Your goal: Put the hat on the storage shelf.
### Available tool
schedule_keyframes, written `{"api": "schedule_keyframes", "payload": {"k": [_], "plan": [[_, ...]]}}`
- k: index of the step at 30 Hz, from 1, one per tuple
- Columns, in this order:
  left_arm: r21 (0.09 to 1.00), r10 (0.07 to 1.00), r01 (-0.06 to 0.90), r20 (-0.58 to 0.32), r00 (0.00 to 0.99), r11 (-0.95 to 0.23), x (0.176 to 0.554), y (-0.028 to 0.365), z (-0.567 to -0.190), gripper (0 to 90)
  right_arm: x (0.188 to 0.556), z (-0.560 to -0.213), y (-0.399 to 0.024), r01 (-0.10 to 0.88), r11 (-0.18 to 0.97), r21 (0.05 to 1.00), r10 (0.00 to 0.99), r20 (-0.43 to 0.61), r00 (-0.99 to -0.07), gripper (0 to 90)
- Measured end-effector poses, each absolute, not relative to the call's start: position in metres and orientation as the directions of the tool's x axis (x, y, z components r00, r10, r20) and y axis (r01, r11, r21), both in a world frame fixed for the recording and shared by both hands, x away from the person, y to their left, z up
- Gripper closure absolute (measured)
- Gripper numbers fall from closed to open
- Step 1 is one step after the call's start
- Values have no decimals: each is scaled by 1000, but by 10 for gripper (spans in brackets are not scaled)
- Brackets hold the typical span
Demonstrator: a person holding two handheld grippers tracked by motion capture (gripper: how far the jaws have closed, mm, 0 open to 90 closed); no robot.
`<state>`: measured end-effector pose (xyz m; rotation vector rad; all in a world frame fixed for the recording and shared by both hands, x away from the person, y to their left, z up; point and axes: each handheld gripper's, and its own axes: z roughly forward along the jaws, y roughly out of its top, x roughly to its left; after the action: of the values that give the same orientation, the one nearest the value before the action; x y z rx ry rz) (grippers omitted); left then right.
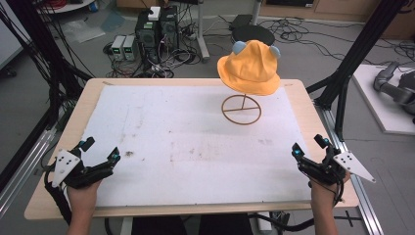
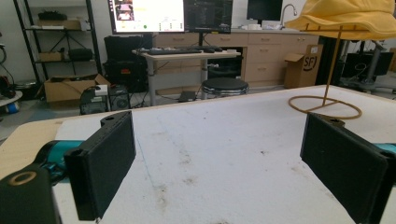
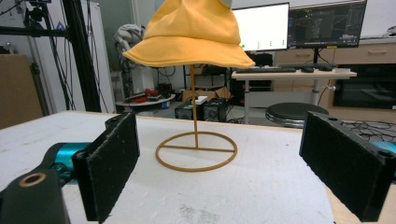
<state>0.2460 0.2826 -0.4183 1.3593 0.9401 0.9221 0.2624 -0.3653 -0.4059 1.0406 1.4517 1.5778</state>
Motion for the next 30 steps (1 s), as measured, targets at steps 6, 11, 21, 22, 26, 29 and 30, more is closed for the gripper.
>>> {"api": "schedule_keyframes", "payload": {"k": [6,11,21,22,26,29,30], "plan": [[1000,931,4,-11,365,11,247,282,-417,107,261,-406,-364,-12,-75,997,911,63,-408,119],[1000,930,5,-10,367,9,247,282,-417,107,259,-404,-366,-30,-87,996,911,67,-407,119],[1000,930,0,-11,368,12,248,281,-417,107,257,-404,-367,-42,-85,996,914,61,-401,119],[1000,930,0,-12,369,13,248,281,-417,107,257,-404,-368,-43,-84,996,913,60,-404,119],[1000,929,0,-12,369,12,248,280,-417,107,256,-404,-368,-43,-86,995,915,62,-398,119],[1000,929,0,-11,369,12,248,280,-417,107,256,-404,-368,-42,-81,996,918,58,-393,119],[1000,929,0,-11,369,12,248,280,-417,107,256,-404,-368,-50,-75,996,918,49,-394,119]]}}
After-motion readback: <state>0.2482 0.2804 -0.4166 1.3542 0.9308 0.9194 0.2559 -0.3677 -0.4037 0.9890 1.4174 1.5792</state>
